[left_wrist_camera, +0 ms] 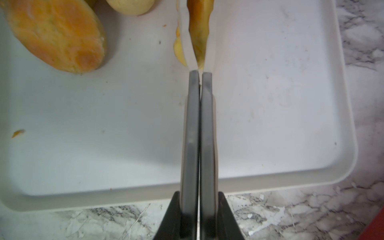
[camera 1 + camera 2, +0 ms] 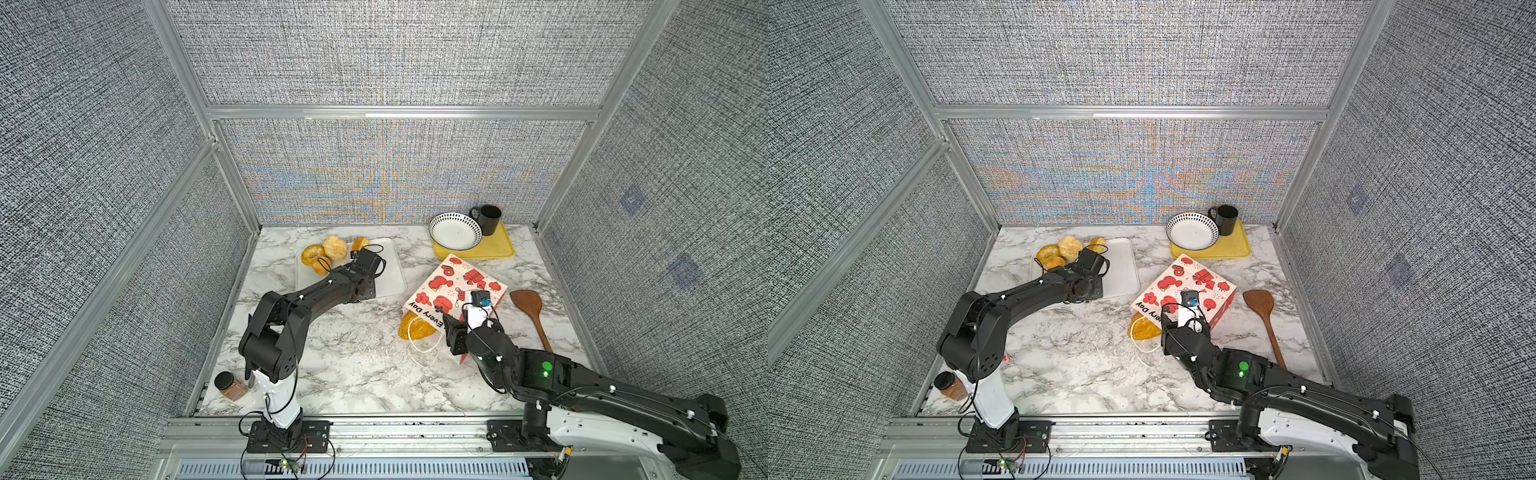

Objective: Pack bread into a paper bag
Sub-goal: Pick up the fake bread from the plate, then pick up the paper bag from the center of the board.

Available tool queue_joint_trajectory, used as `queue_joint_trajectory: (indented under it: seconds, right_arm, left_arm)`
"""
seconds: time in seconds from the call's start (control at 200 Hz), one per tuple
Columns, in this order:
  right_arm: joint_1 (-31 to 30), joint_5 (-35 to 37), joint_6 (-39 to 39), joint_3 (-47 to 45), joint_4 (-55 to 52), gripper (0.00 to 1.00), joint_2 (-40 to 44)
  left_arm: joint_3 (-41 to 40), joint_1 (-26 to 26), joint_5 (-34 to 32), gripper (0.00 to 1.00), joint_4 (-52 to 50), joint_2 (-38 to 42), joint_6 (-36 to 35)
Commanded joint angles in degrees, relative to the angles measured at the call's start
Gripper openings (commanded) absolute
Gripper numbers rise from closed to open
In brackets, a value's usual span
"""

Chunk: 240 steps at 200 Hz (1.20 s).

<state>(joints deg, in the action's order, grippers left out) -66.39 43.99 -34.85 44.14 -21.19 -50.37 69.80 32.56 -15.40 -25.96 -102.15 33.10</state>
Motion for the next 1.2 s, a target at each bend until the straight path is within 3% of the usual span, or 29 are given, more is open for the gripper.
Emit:
queue_joint_trajectory:
  seconds: [0.0,0.14,0.31,0.626,0.806,1.031,1.101,1.196]
  right_arm:
    - [0.0,0.1,-0.5,0.6,1.0,0.55,-0.7]
    - [0.0,0.8,-0.5,1.4,0.5,0.55,-0.7]
    - [0.1,1.6,-0.2,3.2,0.0,0.54,0.6]
    - [0.1,2.7,0.5,6.1,-1.1,0.54,0.2]
    - [0.1,2.6,0.2,6.9,-1.2,0.54,-1.3]
    - [0.2,2.6,0.5,6.8,-0.8,0.54,-2.6]
    - [0.2,3.0,0.9,7.5,-2.4,0.55,-4.3]
    - [0.0,2.7,0.8,7.8,-6.1,0.60,-8.2]
  left_arm:
    - [-1.5,2.5,-2.1,0.08,0.0,6.0,-0.7]
    - [-7.8,8.1,-5.1,0.02,-1.8,18.2,0.0]
    - [-16.7,15.3,-6.3,0.02,-7.2,33.2,1.8]
    - [-30.0,28.7,0.5,0.02,-15.0,59.4,8.4]
    - [-31.0,32.6,10.5,0.02,-15.6,66.3,7.5]
    - [-30.6,33.6,26.2,0.02,-12.5,67.4,4.5]
    - [-29.6,33.8,26.8,0.02,-13.3,68.5,4.3]
    - [-27.5,33.8,22.7,0.02,-17.5,72.5,3.9]
